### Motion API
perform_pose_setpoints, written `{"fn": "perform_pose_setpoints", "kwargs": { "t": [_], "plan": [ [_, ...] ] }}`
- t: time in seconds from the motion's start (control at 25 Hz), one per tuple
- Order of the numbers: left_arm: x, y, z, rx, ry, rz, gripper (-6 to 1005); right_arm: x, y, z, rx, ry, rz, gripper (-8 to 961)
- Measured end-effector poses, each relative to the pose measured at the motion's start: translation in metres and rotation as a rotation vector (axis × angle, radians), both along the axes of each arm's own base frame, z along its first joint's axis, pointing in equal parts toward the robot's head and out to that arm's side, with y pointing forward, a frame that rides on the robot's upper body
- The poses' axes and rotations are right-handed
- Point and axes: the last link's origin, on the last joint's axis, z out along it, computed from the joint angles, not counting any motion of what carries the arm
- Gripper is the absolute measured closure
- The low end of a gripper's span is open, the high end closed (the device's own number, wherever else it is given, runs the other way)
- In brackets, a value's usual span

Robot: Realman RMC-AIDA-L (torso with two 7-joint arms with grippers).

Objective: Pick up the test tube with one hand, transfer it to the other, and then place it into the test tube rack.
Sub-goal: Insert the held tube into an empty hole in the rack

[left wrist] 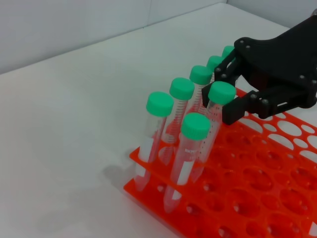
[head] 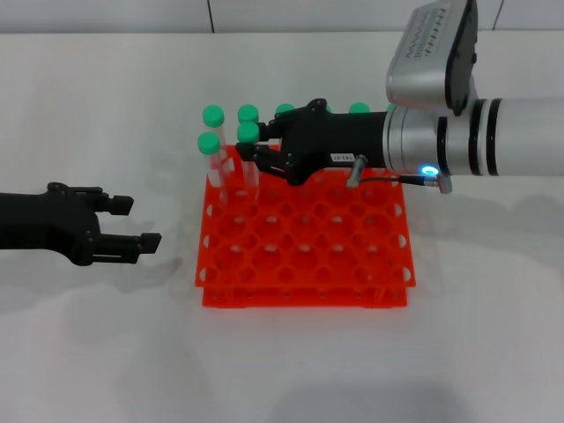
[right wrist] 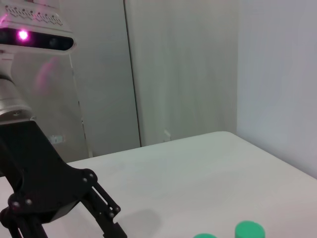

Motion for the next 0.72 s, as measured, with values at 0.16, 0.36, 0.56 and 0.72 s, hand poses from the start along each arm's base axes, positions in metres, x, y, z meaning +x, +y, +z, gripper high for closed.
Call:
{"fn": "perform_pose_setpoints", "kwargs": {
  "t": [0.16, 0.36, 0.56, 0.72],
  "plan": [
    [-0.0001, -0.0001, 0.0, 0.0, 0.0, -0.002, 238, -0.0003, -0.0006, -0.0012, -0.005, -0.004, 0.003, 704],
    [0.0001, 0.0001, -0.0001, 0.0, -0.001, -0.002, 237, 0.0, -0.0009, -0.0014, -0.005, -0.005, 0.003, 704],
    [-0.0001, -0.0001, -0.0001, 0.0, -0.001, -0.001, 238, 0.0004, -0.001, -0.0014, -0.006, -0.005, 0.002, 702],
    [-0.0003, -0.0004, -0.0002, 0.0, -0.001, -0.001, 238, 0.0002, -0.001, -0.0014, -0.006, -0.005, 0.003, 688]
  ]
}}
